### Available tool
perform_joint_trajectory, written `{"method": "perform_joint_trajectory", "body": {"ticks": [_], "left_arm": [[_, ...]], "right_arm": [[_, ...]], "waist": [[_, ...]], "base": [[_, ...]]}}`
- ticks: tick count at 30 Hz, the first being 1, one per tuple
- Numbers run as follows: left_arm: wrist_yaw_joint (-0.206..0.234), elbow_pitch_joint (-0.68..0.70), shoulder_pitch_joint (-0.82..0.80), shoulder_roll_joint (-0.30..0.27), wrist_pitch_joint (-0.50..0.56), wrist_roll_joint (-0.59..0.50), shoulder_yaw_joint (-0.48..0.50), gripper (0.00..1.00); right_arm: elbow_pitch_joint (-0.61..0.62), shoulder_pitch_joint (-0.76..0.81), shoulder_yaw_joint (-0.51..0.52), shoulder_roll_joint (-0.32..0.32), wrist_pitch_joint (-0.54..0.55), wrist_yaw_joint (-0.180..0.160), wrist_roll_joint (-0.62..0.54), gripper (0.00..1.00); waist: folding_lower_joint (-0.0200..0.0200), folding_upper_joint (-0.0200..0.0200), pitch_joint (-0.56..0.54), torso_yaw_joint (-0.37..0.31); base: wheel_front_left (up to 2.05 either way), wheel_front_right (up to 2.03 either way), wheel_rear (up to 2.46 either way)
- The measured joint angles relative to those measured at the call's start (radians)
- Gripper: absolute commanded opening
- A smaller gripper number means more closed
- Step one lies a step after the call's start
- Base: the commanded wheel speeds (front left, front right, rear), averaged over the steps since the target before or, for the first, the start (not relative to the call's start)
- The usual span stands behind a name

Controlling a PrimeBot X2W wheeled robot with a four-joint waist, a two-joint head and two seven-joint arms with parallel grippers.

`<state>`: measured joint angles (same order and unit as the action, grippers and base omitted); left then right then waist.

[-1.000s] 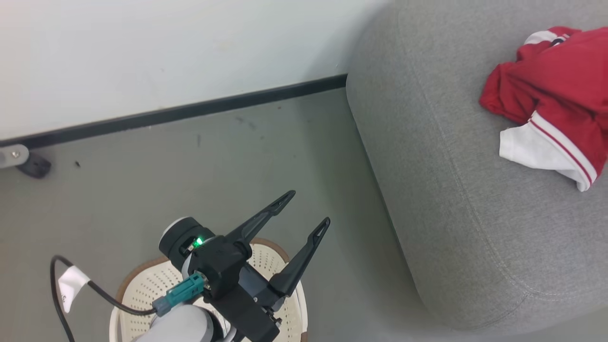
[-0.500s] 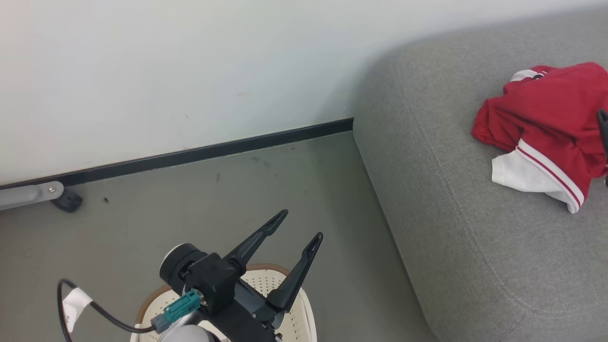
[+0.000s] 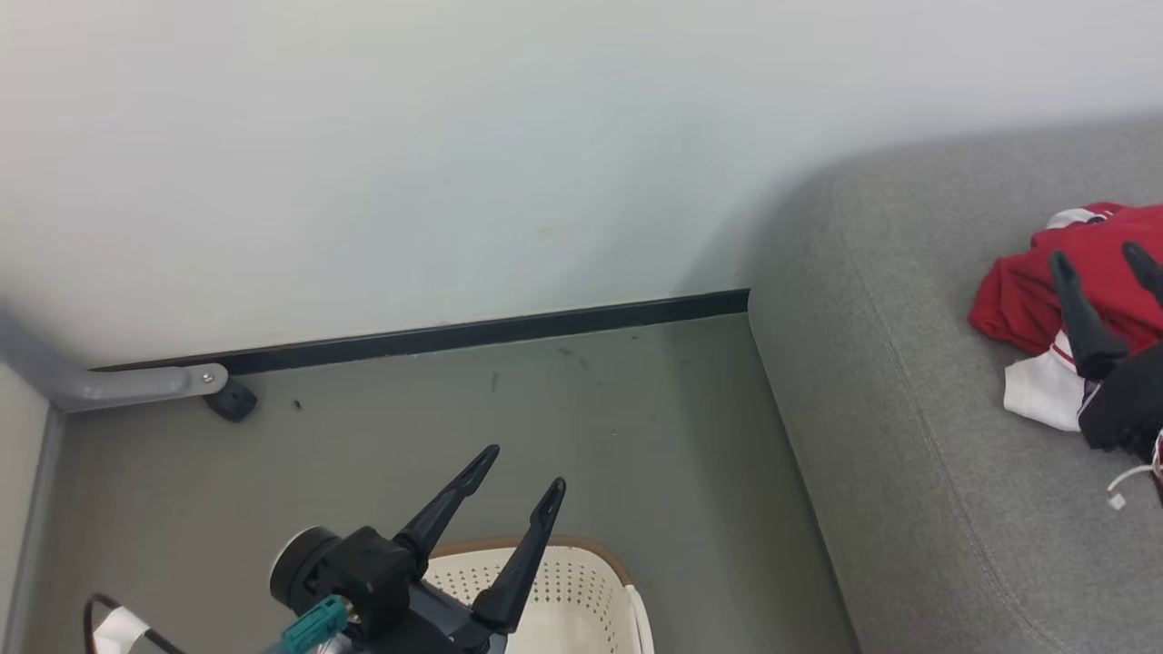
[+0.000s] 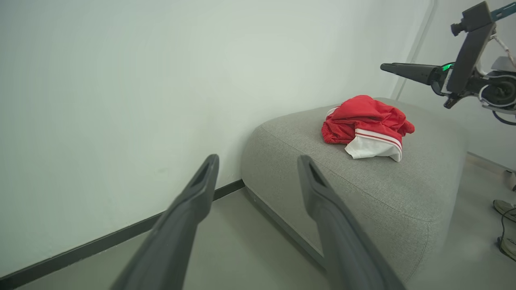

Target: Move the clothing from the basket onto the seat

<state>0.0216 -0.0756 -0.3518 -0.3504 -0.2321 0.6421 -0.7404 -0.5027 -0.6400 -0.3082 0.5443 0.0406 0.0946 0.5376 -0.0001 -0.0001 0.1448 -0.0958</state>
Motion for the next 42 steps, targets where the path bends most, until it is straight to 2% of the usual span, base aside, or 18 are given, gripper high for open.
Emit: {"method": "perform_joint_trajectory", "body": {"ticks": [7,15,19,24,28,32,34,38,42], "left_arm": [[0.033,0.001,0.074,-0.037,-0.008,0.029,0.042,1.0],[0.068,0.023,0.147,-0.057,-0.012,0.051,0.121,1.0],[0.075,0.026,0.157,-0.053,-0.012,0.051,0.131,1.0],[0.084,0.03,0.19,-0.038,-0.017,0.063,0.178,1.0],[0.093,0.018,0.2,-0.023,-0.017,0.063,0.193,1.0],[0.094,0.009,0.228,-0.019,-0.017,0.062,0.218,1.0],[0.094,0.006,0.242,-0.008,-0.017,0.062,0.235,1.0],[0.102,0.006,0.292,0.008,-0.018,0.059,0.272,1.0],[0.102,0.009,0.301,0.031,-0.018,0.036,0.295,1.0]], "right_arm": [[0.149,0.147,0.006,-0.016,-0.076,-0.044,0.0,1.0],[0.299,0.303,0.002,-0.079,-0.18,-0.094,0.0,1.0],[0.318,0.36,0.006,-0.095,-0.219,-0.105,0.002,1.0],[0.345,0.443,0.01,-0.163,-0.257,-0.117,0.039,1.0],[0.369,0.492,0.007,-0.19,-0.273,-0.135,0.042,1.0],[0.386,0.526,-0.01,-0.225,-0.282,-0.141,0.024,1.0],[0.39,0.548,-0.019,-0.245,-0.287,-0.156,0.015,1.0],[0.406,0.578,-0.063,-0.295,-0.289,-0.157,-0.012,1.0],[0.407,0.589,-0.082,-0.309,-0.29,-0.157,-0.039,1.0]], "waist": [[0.0,0.0,-0.039,0.06],[0.0001,-0.0001,-0.071,0.11],[0.0001,0.0,-0.074,0.117],[0.0001,-0.0001,-0.078,0.127],[0.0001,0.0001,-0.083,0.137],[0.0001,0.0001,-0.087,0.144],[0.0002,0.0002,-0.091,0.148],[0.0001,0.0001,-0.094,0.152],[0.0001,0.0001,-0.094,0.153]], "base": [[0.0,0.0,0.0],[0.0,0.0,0.0],[0.0,0.0,0.0],[0.0,0.0,0.0],[0.0,0.0,0.0],[0.0,0.0,0.0],[0.0,0.0,0.0],[0.0,0.0,0.0],[0.0,0.0,0.0]]}}
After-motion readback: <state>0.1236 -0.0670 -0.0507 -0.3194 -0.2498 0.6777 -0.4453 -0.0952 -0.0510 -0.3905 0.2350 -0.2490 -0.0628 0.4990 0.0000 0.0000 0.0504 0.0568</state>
